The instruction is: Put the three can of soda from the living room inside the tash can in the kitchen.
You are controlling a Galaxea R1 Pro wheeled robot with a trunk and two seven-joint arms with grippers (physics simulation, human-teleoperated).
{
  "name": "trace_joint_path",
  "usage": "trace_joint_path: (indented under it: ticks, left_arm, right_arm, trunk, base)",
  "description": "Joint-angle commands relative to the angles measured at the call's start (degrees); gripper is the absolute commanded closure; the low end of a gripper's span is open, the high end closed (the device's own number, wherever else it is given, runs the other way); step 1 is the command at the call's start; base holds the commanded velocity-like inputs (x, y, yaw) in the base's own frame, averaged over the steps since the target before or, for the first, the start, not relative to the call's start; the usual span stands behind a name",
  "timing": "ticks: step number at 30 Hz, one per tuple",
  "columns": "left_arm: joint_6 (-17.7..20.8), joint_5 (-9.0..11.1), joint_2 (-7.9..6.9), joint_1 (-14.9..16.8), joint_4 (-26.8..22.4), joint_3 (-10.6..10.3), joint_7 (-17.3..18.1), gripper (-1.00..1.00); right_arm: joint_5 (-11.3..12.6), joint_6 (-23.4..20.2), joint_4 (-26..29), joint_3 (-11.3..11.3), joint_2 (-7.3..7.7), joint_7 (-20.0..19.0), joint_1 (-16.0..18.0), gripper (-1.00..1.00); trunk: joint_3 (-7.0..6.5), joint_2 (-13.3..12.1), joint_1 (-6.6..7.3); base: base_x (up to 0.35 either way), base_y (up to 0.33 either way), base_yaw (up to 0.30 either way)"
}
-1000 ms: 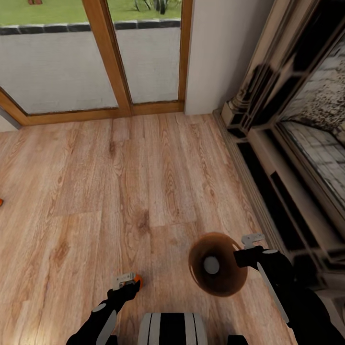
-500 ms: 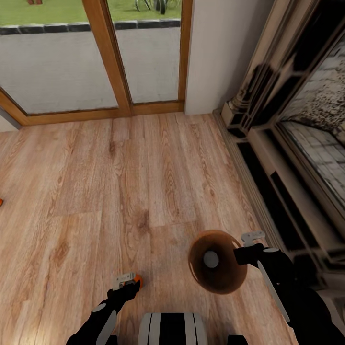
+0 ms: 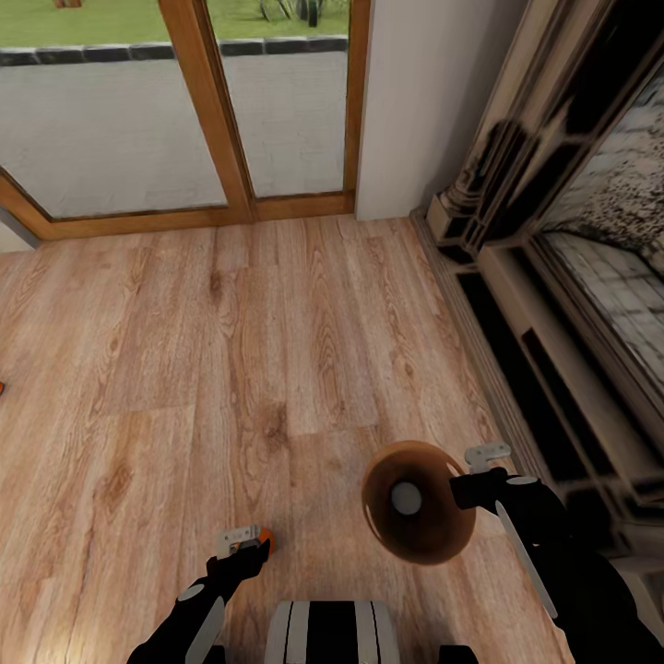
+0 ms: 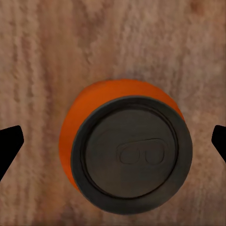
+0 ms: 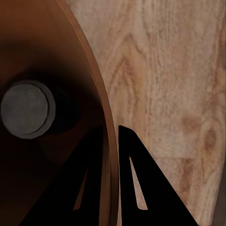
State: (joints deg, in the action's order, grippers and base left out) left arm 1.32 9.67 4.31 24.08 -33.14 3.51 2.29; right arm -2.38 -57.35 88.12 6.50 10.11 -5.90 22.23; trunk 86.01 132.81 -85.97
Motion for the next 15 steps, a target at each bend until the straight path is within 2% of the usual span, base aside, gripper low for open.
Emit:
trace_joint_path:
  ticks: [1, 5, 15]
  left_arm:
    - [0.0, 0.0, 0.0, 0.0, 0.0, 0.0, 0.0, -1.0]
    - [0.0, 0.0, 0.0, 0.0, 0.0, 0.0, 0.0, -1.0]
    - [0.0, 0.0, 0.0, 0.0, 0.1, 0.0, 0.0, -1.0]
  right_arm:
    - [0.7, 0.0, 0.0, 0.0, -0.01, -0.3, 0.0, 1.0]
    - [0.7, 0.0, 0.0, 0.0, -0.01, -0.3, 0.0, 1.0]
    - [0.7, 0.0, 0.0, 0.0, -0.01, -0.3, 0.0, 1.0]
  trunk:
    - [0.0, 0.0, 0.0]
    - [0.72, 1.6, -0.88]
    - [0.72, 1.6, -0.88]
  base:
    - [0.0, 0.0, 0.0]
    - [0.0, 0.0, 0.0]
    - [0.0, 0.0, 0.0]
